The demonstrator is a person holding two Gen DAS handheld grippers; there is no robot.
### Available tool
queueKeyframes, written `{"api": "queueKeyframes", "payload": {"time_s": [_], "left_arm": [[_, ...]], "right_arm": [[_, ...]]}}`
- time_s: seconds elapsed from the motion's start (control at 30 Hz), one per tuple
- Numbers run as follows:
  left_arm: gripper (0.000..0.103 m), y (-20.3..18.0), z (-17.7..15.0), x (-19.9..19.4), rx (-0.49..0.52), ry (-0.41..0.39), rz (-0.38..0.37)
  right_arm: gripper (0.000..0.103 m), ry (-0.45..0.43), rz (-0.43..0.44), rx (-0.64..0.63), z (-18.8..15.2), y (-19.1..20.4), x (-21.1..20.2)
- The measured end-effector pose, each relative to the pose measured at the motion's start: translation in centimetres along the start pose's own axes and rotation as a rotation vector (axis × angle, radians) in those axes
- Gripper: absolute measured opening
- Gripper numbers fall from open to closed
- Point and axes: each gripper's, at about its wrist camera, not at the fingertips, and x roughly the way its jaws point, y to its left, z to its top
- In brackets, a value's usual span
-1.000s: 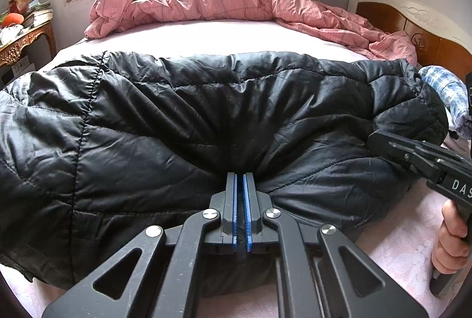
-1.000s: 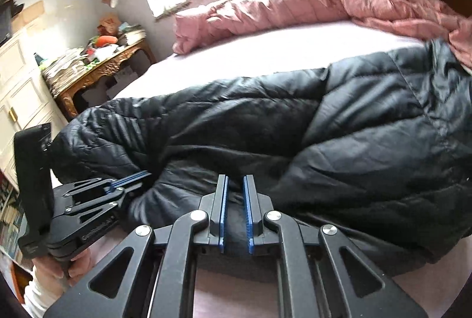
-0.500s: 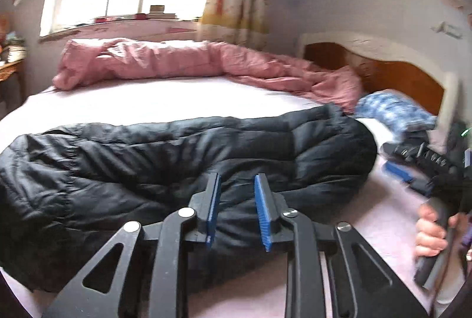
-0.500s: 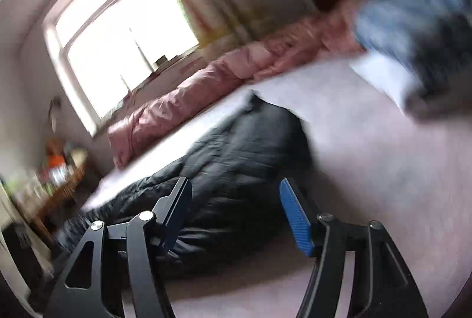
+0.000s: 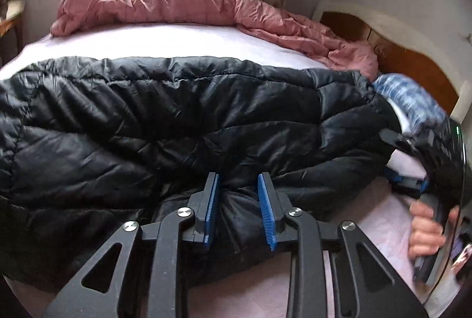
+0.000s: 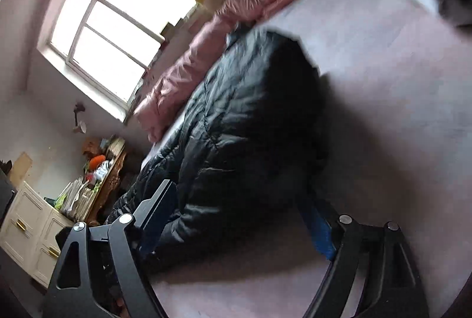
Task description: Fold large clothes
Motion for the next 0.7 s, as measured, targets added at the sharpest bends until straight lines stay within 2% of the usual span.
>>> {"api": "queueKeyframes", "payload": {"time_s": [0.07, 0.17, 0.2, 0.23, 0.27, 0.3, 0.37, 0.43, 0.5, 0.57, 0.6, 0.63, 0.67, 0.7], "left_arm": [[0.029, -0.3, 0.0, 0.1, 0.011, -0.001, 0.011], [0.029, -0.4, -0.1, 0.0, 0.016, -0.01, 0.013], [0.03, -0.4, -0.1, -0.1, 0.018, -0.017, 0.011], [0.03, -0.5, -0.2, -0.3, 0.021, -0.026, 0.01], [0.033, -0.8, -0.2, -0.4, 0.024, -0.032, 0.018], [0.037, -0.8, -0.2, -0.5, 0.027, -0.035, 0.028], [0.037, -1.1, -0.3, -1.1, 0.044, -0.059, 0.056], [0.037, -1.2, -0.3, -1.8, 0.057, -0.093, 0.082], [0.04, -1.0, -0.4, -2.8, 0.059, -0.136, 0.089], [0.048, -0.5, -0.4, -4.2, 0.042, -0.205, 0.096], [0.054, -0.3, -0.3, -4.8, 0.029, -0.243, 0.138], [0.057, -0.3, -0.5, -5.7, 0.02, -0.312, 0.242], [0.063, -0.4, -0.5, -6.3, 0.025, -0.354, 0.296], [0.067, -0.3, -0.5, -6.6, 0.033, -0.381, 0.313]], "right_arm": [[0.084, 0.01, -0.101, -0.009, 0.3, 0.5, 1.3], [0.084, -0.031, -0.174, -0.03, 0.3, 1.3, 2.2], [0.078, -0.038, -0.181, -0.026, 0.4, 1.2, 2.2], [0.064, -0.051, -0.181, -0.023, 0.4, 1.2, 2.3], [0.031, -0.05, -0.141, -0.032, 0.5, 1.3, 2.5], [0.021, -0.034, -0.104, -0.039, 0.4, 1.3, 2.7], [0.016, -0.062, -0.11, -0.057, 0.0, 1.6, 1.9], [0.015, -0.081, -0.143, -0.11, 0.3, 2.0, 0.9], [0.015, -0.096, -0.212, -0.174, 1.4, 2.3, -0.1], [0.015, -0.105, -0.334, -0.274, 3.4, 2.3, -1.4], [0.015, -0.117, -0.369, -0.308, 4.0, 2.2, -2.5], [0.015, -0.132, -0.418, -0.353, 5.0, 2.2, -3.7], [0.015, -0.148, -0.473, -0.396, 5.9, 2.3, -5.0], [0.015, -0.165, -0.513, -0.422, 6.7, 2.4, -5.6]]}}
